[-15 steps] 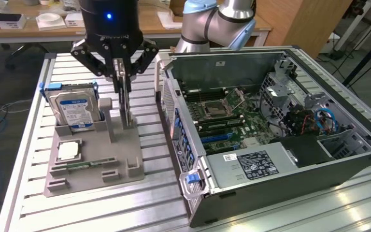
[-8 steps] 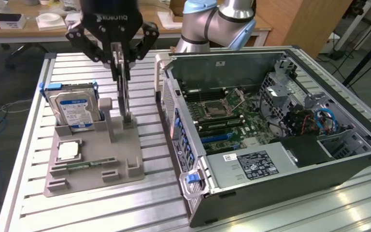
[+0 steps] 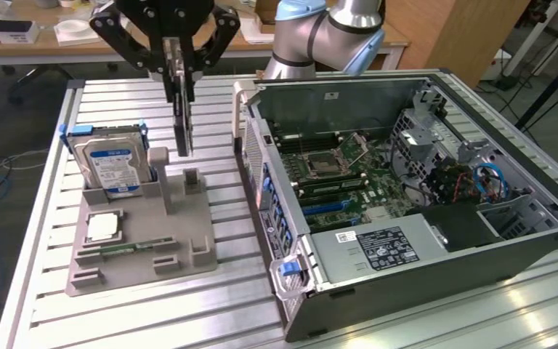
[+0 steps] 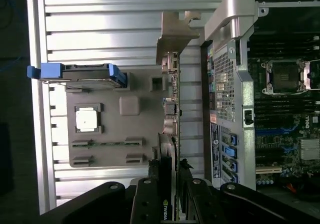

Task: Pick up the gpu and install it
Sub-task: 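Pick up the gpu and move the gpu toward the slot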

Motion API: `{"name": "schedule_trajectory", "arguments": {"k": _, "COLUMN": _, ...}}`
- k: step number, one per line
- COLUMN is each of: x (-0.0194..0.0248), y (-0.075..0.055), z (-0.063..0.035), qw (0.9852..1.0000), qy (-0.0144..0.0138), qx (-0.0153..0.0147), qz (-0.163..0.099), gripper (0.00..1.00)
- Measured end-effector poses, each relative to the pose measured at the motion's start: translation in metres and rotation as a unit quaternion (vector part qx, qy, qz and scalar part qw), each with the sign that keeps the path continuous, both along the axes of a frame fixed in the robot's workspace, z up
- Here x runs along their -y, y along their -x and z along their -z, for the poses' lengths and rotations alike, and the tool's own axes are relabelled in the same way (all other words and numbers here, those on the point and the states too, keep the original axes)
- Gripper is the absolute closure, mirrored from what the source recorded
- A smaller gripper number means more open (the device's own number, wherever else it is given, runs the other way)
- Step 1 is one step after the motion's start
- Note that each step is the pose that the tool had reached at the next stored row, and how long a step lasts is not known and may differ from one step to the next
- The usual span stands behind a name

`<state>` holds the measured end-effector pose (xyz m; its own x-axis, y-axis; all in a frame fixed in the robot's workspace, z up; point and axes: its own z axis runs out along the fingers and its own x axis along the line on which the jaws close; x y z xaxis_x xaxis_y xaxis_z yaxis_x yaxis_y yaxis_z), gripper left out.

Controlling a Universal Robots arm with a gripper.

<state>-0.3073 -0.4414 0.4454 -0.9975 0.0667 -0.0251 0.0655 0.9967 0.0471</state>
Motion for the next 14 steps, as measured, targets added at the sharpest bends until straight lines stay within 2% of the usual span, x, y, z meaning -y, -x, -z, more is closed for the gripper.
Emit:
{"name": "schedule_trajectory", "arguments": {"k": 5, "x": 0.0, "y": -0.01, "z": -0.0001, "qw": 1.0, "qy": 0.0001, "qx": -0.0001, "qz": 0.0, "gripper": 0.74}}
{"name": "schedule_trajectory", "arguments": {"k": 14, "x": 0.0, "y": -0.048, "z": -0.0002, "qw": 1.0, "qy": 0.0001, "qx": -0.0002, "qz": 0.0, "gripper": 0.74}}
